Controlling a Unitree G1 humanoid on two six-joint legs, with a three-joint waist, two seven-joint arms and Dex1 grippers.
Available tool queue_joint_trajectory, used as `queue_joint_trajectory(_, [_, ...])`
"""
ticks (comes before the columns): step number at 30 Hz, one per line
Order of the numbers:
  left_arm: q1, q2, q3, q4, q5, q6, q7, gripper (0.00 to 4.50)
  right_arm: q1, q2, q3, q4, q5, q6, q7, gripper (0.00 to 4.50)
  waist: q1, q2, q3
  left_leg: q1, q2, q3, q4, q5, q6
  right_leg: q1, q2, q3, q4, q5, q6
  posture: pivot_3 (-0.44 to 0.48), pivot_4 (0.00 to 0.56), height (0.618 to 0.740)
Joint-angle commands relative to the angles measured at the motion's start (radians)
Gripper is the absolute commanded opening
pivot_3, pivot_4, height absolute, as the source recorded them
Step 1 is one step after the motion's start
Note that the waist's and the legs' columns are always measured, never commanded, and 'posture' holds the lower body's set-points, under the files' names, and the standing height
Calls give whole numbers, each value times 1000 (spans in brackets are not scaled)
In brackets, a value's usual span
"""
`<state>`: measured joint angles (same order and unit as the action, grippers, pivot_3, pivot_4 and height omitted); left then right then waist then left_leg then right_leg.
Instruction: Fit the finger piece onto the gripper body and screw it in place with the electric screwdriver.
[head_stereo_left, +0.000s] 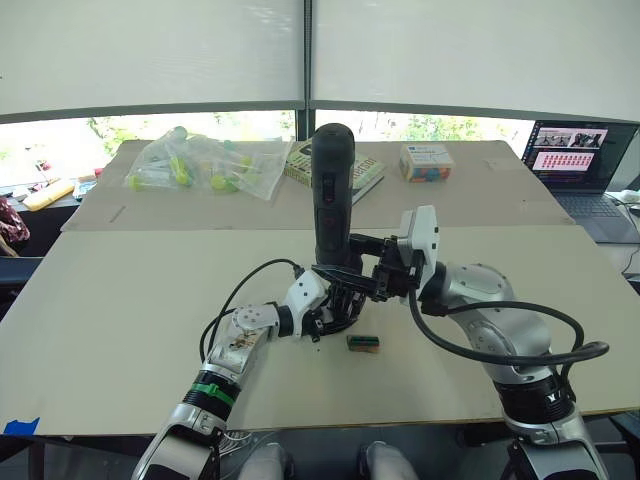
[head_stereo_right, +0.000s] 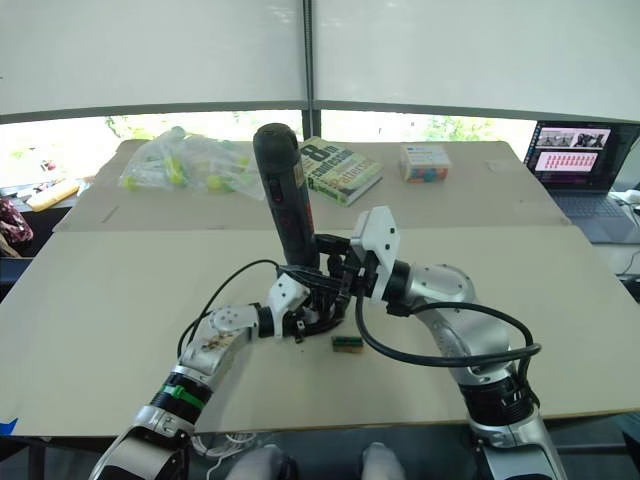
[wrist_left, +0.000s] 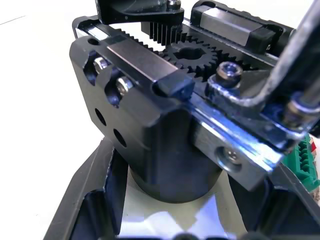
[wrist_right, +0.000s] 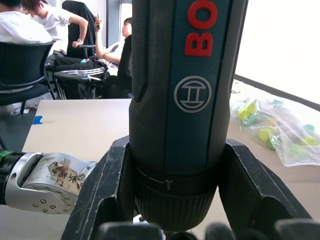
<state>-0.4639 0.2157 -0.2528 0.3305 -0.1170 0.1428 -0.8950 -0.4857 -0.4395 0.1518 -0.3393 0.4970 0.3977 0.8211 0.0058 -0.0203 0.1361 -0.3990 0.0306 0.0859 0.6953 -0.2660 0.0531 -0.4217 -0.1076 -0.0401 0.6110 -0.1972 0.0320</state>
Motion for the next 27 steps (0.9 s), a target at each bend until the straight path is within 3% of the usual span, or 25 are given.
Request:
queue_joint_trajectory(1, [29, 7, -16, 12, 4, 27, -13, 2313, 24, -2, 19, 53, -24, 32, -3, 1941, 0, 0, 0, 0, 0, 0, 0, 0, 0, 0, 0, 0, 0, 0, 0, 0, 150, 740])
queue_joint_trajectory(7, [27, 10, -14, 19, 12, 20, -2, 2313, -42, -9, -22, 52, 18, 52, 22, 1941, -1, 0, 0, 0, 0, 0, 0, 0, 0, 0, 0, 0, 0, 0, 0, 0, 150, 740])
queue_joint_trajectory(14, [15, 11, -4, 49, 22, 6, 27, 2313, -150, -4, -149, 22, 203, 80, 91, 1941, 2, 0, 1, -3, 0, 0, 0, 0, 0, -3, 0, 0, 0, 0, 0, 0, 150, 740])
queue_joint_trajectory(25, [12, -7, 14, 78, 17, -21, 64, 2313, -101, -12, -240, -55, 353, 91, 156, 1941, 4, 0, 1, -3, 0, 0, 0, 0, 0, -3, -1, 0, 0, 0, 0, 0, 150, 740])
queue_joint_trajectory(27, [11, -11, 25, 75, 8, -20, 73, 3347, -83, -31, -269, -81, 396, 104, 159, 1941, 6, 0, 1, -4, 0, 0, 0, 0, 0, -3, -1, 0, 0, 0, 0, 0, 150, 740])
